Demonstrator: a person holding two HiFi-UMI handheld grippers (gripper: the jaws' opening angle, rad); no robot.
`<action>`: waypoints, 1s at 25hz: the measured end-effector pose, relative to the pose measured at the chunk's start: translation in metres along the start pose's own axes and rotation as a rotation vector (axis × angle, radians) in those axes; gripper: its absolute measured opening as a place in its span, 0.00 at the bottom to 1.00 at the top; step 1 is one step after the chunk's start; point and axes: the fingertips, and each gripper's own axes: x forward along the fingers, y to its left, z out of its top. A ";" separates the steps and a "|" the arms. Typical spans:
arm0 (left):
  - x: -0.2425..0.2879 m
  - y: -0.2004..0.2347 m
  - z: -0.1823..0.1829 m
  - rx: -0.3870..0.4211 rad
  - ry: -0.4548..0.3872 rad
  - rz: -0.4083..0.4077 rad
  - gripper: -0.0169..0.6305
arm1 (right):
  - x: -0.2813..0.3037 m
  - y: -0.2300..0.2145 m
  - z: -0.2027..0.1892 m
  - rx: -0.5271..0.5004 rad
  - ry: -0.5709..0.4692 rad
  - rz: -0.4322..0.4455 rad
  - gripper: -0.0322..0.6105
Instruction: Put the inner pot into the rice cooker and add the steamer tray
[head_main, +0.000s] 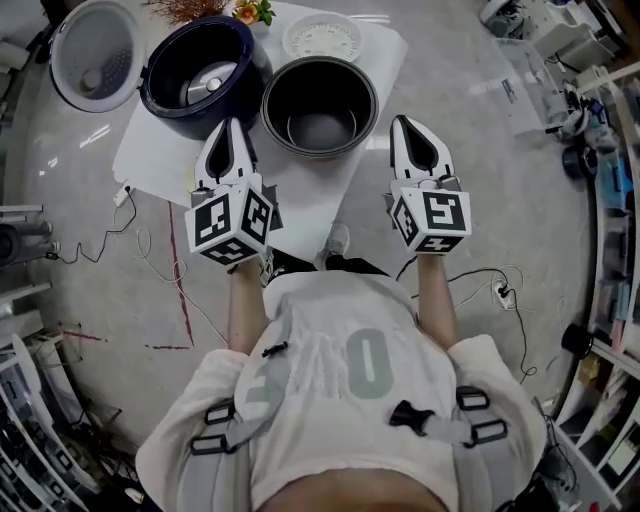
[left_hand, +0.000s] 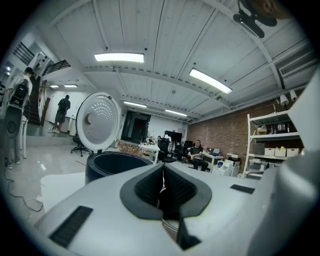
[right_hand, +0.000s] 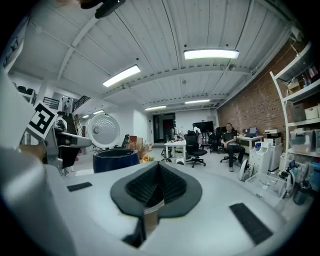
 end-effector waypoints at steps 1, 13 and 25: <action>0.001 -0.001 0.001 -0.001 -0.004 0.007 0.06 | 0.003 -0.001 0.000 0.001 -0.003 0.007 0.06; 0.012 0.002 0.009 0.051 -0.056 0.012 0.06 | 0.021 0.008 0.013 -0.007 -0.061 0.024 0.06; 0.029 -0.015 0.006 0.102 -0.036 -0.062 0.06 | 0.029 0.006 0.022 0.005 -0.087 0.019 0.06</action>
